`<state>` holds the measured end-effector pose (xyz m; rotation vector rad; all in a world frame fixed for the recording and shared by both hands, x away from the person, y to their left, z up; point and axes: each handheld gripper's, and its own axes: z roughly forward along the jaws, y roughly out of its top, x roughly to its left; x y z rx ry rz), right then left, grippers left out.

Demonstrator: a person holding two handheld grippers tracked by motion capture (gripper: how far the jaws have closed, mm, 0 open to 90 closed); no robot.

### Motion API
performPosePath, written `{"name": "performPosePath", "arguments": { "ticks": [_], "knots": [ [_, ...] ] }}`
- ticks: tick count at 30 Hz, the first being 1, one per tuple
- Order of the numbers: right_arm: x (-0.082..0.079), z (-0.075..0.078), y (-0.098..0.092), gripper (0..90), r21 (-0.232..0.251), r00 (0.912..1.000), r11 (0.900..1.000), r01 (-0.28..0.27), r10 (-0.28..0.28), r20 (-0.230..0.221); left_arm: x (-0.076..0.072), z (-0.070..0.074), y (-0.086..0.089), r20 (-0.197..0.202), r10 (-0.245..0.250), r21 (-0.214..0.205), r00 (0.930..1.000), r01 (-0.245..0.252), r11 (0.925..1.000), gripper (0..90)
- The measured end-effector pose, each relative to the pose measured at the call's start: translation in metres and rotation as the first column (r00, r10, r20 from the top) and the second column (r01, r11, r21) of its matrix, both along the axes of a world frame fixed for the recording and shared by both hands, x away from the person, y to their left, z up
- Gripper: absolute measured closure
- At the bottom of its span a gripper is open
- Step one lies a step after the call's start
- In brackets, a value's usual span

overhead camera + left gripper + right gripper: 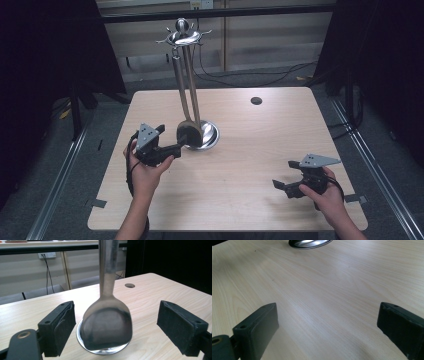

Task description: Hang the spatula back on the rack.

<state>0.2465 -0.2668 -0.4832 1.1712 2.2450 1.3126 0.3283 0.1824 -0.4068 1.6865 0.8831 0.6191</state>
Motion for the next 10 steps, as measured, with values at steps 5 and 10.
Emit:
{"name": "performPosePath", "arguments": {
  "ticks": [5,10],
  "knots": [
    [0.0006,-0.0018,-0.0001,3.4,-0.004,1.0000,1.0000,-0.007,0.007,-0.001,-0.0031,0.0004,-0.0001,0.008,-0.003,-0.002,1.0000,0.003,1.0000,14.5],
    [0.0005,-0.0023,0.0011,3.4,-0.006,0.9999,0.9999,-0.011,0.011,-0.004,-0.0023,0.0011,-0.0002,0.008,-0.002,-0.002,1.0000,0.002,1.0000,13.9]
  ]
}}
